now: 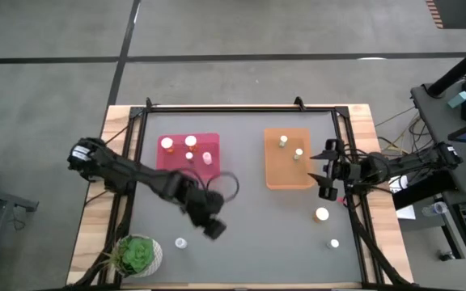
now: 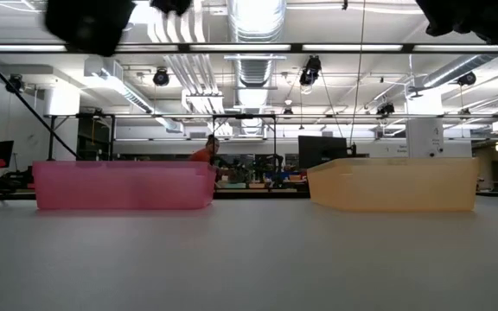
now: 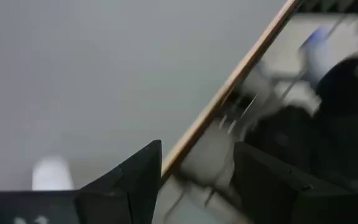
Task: Pick and place medicine bottles into bin by pill shape (circle, oval)
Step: Put the white pill into the orange bin
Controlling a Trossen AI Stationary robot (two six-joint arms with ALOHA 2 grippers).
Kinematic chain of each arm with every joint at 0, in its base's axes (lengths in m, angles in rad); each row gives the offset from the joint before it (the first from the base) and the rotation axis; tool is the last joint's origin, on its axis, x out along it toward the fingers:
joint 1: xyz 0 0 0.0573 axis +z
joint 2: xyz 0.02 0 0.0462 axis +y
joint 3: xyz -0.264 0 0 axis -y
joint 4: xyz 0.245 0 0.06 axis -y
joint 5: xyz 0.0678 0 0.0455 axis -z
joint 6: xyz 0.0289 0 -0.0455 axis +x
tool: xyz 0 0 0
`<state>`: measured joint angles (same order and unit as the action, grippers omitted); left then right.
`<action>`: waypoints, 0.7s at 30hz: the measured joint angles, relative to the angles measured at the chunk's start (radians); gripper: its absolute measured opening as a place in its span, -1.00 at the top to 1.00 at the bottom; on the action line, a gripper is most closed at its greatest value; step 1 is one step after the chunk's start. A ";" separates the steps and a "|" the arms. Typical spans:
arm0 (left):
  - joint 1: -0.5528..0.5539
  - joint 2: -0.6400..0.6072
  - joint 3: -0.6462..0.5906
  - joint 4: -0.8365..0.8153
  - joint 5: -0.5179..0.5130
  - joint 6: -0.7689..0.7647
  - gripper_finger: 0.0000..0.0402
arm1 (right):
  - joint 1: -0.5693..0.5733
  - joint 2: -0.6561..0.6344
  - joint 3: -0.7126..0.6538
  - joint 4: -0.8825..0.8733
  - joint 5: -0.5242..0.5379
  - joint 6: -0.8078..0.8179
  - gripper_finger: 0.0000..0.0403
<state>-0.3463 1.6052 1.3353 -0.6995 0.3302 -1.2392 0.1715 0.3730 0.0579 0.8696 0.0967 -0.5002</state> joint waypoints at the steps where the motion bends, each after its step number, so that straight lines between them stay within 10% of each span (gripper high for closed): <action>1: -0.016 0.012 -0.001 -0.019 0.017 -0.010 0.08 | 0.000 -0.009 0.000 -0.001 0.000 0.000 -0.07; 10: -0.066 0.035 -0.004 -0.397 -0.050 -0.039 0.08 | 0.000 -0.015 0.002 -0.009 0.009 -0.012 -0.07; 21: -0.223 0.084 0.003 -0.382 -0.157 -0.057 0.08 | 0.000 -0.013 0.029 -0.027 0.011 -0.049 -0.07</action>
<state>-0.5697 1.6897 1.3386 -1.0811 0.1732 -1.2966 0.1711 0.3598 0.0873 0.8426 0.1078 -0.5488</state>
